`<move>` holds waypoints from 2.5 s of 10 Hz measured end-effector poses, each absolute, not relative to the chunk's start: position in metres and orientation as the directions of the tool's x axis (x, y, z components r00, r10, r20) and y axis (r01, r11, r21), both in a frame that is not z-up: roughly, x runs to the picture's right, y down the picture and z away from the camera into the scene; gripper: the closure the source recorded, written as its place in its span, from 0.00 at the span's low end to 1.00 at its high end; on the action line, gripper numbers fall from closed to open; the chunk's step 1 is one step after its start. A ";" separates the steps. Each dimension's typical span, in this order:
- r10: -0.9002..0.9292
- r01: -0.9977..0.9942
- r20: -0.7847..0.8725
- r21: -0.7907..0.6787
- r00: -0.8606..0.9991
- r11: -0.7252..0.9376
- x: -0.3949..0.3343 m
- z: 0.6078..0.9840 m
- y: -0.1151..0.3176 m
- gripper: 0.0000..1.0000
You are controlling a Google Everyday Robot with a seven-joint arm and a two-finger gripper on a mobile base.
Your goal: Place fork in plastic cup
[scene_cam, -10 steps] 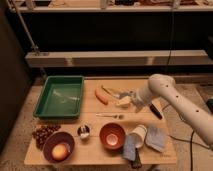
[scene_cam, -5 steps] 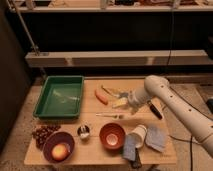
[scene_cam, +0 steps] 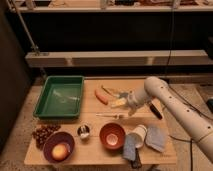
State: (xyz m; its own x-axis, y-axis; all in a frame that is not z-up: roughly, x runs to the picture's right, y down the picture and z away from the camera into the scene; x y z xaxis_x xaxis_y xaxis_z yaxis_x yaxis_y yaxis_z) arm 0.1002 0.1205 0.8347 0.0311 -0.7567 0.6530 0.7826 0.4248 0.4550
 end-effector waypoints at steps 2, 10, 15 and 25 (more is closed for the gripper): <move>-0.751 0.773 0.659 0.453 0.045 0.445 0.104 0.836 0.121 0.20; -0.749 0.773 0.661 0.450 0.049 0.447 0.105 0.837 0.121 0.20; -0.748 0.749 0.662 0.475 0.041 0.462 0.113 0.836 0.118 0.20; -0.689 0.640 0.724 0.522 0.015 0.563 0.119 0.848 0.115 0.20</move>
